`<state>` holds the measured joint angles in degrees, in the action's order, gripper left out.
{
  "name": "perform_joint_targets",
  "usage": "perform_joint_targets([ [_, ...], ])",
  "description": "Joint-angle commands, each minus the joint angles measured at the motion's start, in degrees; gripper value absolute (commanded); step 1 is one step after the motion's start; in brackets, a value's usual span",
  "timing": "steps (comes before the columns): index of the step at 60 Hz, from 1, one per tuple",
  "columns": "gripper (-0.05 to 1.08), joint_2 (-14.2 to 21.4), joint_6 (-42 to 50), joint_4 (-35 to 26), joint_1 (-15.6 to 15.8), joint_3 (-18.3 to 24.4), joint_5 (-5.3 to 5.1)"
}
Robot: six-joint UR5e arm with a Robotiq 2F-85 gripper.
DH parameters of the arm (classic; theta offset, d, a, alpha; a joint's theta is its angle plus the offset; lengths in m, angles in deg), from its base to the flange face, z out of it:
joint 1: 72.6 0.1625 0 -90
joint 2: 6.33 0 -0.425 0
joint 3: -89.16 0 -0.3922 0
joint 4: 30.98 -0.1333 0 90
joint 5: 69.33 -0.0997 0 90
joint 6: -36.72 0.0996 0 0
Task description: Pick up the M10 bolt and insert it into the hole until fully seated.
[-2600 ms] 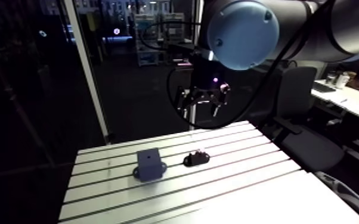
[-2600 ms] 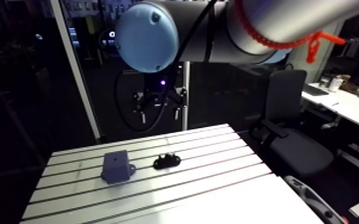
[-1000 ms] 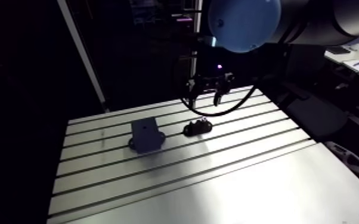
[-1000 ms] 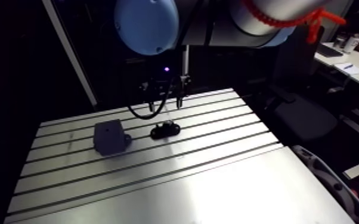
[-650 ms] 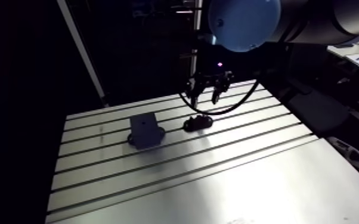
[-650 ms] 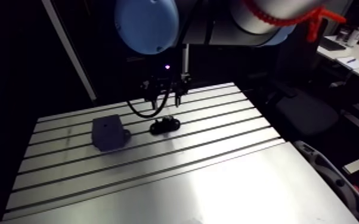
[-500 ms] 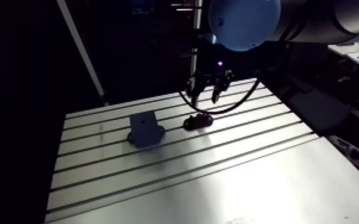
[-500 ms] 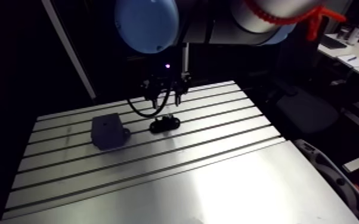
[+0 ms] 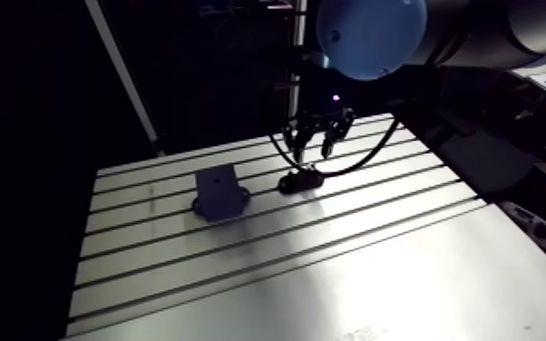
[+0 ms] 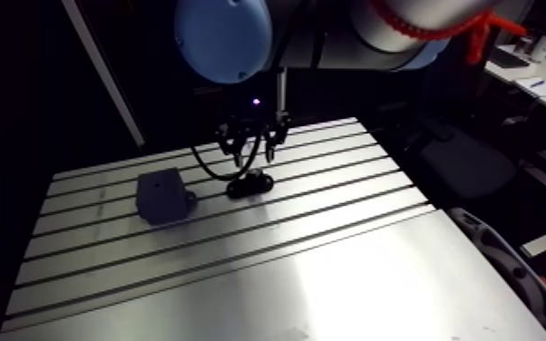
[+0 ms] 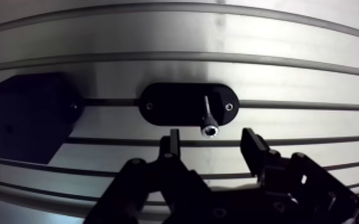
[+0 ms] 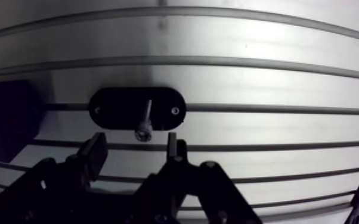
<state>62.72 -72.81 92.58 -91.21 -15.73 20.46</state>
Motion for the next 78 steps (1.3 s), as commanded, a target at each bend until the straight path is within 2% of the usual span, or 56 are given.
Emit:
perform_joint_targets([
  [1,0.4,-0.5,-0.4,0.1,0.0,-0.4,0.25],
  [23,0.43,-1.9,-0.8,2.4,-0.1,0.1,0.34],
  [33,0.45,-2.2,-0.8,2.5,0.0,0.2,1.56],
  [39,0.47,-2.3,-0.8,2.5,-0.1,0.3,1.65],
  [78,0.47,-2.1,-0.7,2.4,0.3,-0.4,1.23],
])
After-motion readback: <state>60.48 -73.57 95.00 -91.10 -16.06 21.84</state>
